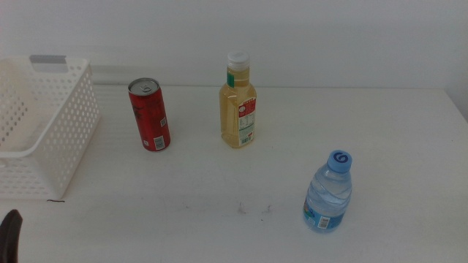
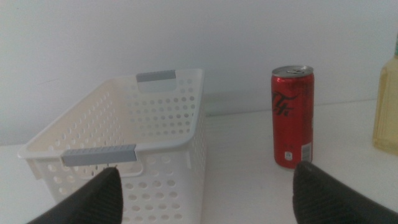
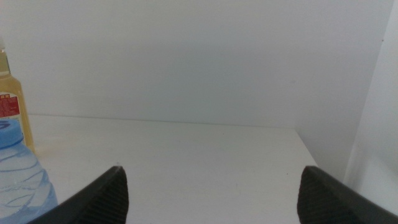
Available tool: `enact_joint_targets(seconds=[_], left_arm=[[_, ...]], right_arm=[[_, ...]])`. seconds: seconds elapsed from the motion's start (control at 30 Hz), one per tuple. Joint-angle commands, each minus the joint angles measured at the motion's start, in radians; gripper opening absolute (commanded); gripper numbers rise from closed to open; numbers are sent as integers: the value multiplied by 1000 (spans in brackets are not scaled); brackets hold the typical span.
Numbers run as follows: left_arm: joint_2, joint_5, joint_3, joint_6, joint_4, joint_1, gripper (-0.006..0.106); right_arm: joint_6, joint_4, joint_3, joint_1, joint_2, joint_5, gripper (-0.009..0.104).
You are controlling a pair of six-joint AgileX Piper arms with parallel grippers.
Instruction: Use arms to grab the bottles and put them into the dustbin to the left of the table.
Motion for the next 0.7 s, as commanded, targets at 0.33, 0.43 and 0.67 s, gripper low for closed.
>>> enact_joint_targets(seconds=[0.33,0.43,0.67], left_arm=[[792,-247,-226,-9,-63,-114,94],[990,-244,-357,-6,-37,-180,94],[1287,-234,-599,0,35,-251,94]], right_arm=[[-5,-2,3,-3,-5,-8,91],[-5,-2,3,-3,-5,-8,91],[-5,-2,3,-3,-5,-8,91]])
